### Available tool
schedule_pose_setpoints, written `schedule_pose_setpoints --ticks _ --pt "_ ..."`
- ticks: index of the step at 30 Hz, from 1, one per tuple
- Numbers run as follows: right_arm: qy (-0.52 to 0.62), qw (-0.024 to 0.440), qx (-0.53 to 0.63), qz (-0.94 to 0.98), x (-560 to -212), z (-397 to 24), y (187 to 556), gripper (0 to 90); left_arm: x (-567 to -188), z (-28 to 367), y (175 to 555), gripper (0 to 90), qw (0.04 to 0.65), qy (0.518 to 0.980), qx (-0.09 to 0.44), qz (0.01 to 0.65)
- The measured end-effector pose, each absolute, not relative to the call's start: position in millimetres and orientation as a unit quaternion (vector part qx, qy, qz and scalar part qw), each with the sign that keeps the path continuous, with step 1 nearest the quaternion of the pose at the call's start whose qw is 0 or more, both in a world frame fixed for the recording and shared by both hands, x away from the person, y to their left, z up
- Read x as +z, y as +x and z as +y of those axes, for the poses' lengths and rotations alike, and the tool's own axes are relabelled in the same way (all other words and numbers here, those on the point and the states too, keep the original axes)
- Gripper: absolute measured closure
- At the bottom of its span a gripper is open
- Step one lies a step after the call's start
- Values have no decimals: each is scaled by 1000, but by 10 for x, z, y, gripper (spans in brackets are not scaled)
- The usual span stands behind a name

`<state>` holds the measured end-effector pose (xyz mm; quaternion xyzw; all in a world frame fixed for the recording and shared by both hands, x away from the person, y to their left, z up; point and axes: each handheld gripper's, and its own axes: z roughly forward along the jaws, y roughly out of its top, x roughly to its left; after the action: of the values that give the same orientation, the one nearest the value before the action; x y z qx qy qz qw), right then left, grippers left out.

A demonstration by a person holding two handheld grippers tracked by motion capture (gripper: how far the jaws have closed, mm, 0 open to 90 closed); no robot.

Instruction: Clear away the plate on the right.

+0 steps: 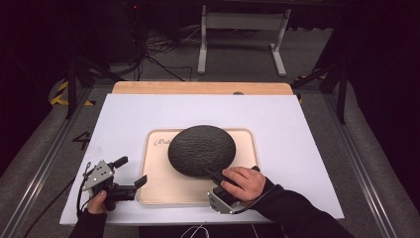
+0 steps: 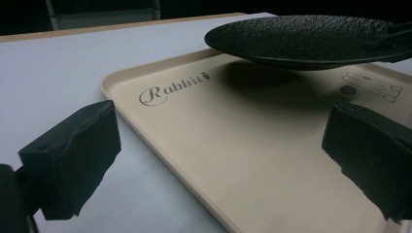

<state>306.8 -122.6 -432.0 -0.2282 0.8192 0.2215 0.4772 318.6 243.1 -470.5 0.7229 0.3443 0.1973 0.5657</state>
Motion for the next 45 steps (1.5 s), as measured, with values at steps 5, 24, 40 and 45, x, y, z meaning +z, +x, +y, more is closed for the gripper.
schedule_pose_setpoints --ticks 5,24,40,45 --pt "-231 474 222 820 -4355 -1205 3091 851 -4705 2432 3186 13 566 723 197 345" --pt "-234 460 223 827 -4449 -1143 3100 845 -4704 2435 3185 13 566 723 196 344" --pt "-235 463 225 825 -4542 -1134 3104 855 -4704 2433 3184 13 566 724 196 343" --pt "-241 460 217 827 -4596 -1139 3080 859 -4704 2432 3184 13 566 724 196 343"
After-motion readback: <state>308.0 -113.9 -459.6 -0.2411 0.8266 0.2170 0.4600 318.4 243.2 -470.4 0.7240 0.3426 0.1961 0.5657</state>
